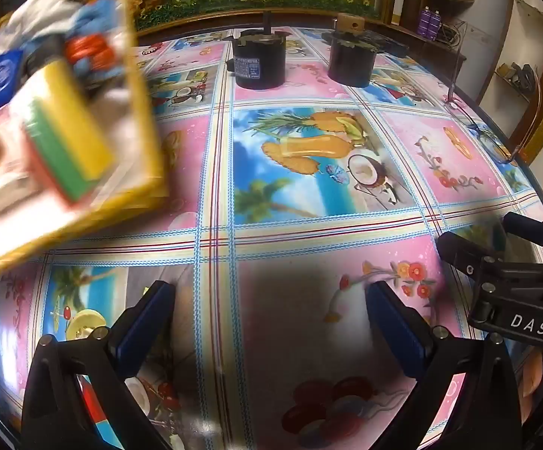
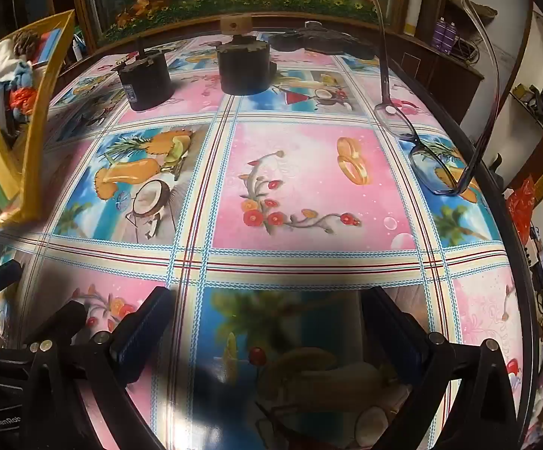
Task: Organize soft objects
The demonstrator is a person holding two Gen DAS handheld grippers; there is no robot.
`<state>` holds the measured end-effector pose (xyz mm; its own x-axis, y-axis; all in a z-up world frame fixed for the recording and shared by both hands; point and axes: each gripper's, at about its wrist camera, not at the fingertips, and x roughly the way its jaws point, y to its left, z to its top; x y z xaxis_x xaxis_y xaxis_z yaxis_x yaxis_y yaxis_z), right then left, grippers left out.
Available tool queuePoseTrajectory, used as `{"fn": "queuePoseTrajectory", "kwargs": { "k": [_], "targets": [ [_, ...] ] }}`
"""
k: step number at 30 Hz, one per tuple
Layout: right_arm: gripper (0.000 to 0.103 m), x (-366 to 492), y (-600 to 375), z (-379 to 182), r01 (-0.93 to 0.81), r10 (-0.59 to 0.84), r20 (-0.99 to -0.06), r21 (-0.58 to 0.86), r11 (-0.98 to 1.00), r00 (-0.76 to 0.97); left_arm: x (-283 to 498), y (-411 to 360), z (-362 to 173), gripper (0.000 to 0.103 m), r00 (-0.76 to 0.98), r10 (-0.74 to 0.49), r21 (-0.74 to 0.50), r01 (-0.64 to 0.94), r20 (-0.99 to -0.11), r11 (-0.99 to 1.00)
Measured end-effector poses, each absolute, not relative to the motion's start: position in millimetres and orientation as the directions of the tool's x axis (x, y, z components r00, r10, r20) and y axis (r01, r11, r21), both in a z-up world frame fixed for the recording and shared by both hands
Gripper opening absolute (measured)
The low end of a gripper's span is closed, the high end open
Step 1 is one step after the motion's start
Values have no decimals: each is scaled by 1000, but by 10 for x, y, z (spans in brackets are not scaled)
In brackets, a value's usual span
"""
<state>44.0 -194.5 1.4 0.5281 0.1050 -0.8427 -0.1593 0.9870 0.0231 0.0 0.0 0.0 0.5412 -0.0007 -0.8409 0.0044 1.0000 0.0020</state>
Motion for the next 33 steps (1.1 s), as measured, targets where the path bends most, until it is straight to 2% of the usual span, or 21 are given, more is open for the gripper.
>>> {"fn": "queuePoseTrajectory", "kwargs": {
  "k": [33],
  "targets": [
    [102,406,-1952,26,-160,106,-842,23,987,530,-53,53,40,103,543,-1,2,5,-840,1000]
  ]
}}
